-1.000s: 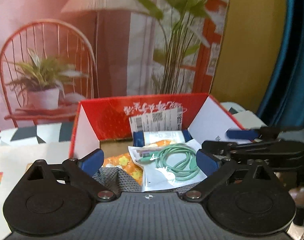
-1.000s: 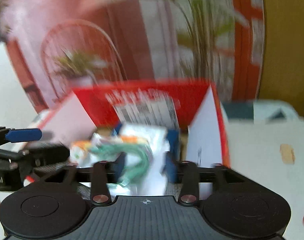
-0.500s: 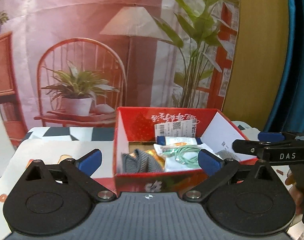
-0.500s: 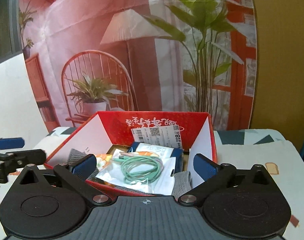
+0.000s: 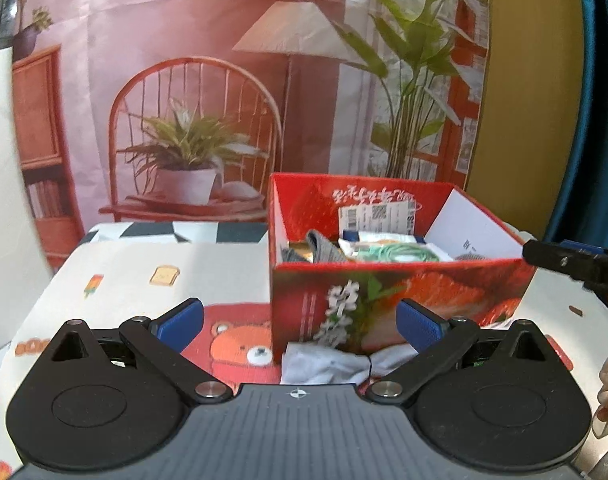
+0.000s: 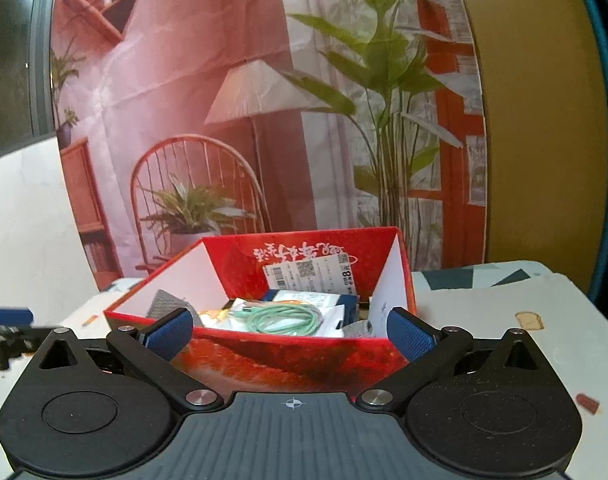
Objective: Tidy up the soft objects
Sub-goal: 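Move both grippers down to the black glove beside the box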
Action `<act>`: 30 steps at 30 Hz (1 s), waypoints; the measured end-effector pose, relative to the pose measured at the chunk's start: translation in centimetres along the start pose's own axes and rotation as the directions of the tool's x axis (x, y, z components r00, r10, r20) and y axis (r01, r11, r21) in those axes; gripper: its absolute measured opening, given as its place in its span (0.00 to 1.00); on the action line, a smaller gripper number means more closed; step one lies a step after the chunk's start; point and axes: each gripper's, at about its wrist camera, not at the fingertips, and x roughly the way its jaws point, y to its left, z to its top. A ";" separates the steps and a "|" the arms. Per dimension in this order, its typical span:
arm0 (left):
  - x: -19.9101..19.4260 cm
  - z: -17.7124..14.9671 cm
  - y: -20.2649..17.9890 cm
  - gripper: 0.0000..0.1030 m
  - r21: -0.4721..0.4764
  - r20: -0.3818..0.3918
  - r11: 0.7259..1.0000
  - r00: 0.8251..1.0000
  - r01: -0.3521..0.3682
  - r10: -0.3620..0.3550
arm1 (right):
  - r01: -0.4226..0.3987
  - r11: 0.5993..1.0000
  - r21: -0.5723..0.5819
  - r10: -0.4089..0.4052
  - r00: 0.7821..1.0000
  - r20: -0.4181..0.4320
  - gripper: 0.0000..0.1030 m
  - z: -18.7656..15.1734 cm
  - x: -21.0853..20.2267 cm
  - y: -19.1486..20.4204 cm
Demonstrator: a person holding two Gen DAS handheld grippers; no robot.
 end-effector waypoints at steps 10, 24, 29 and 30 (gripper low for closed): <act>-0.4 -3.0 -0.2 1.00 -0.007 -0.031 1.000 1.000 -0.001 0.000 | 0.029 0.999 0.038 -0.028 0.999 -0.021 1.00 -3.0 -1.0 0.3; 1.1 -5.7 -0.3 0.95 -0.035 -0.098 0.999 0.995 0.033 -0.036 | 0.004 0.998 -0.056 -0.010 0.994 -0.113 1.00 -7.9 -1.7 1.8; 1.9 -6.5 -0.5 0.83 -0.045 -0.140 0.996 0.987 0.074 -0.079 | 0.015 0.998 -0.054 -0.025 0.984 -0.179 1.00 -9.8 -1.0 1.6; 2.2 -6.6 -0.6 0.80 -0.048 -0.151 0.995 0.984 0.085 -0.091 | 0.015 0.999 -0.051 -0.024 0.982 -0.187 1.00 -10.1 -1.0 1.5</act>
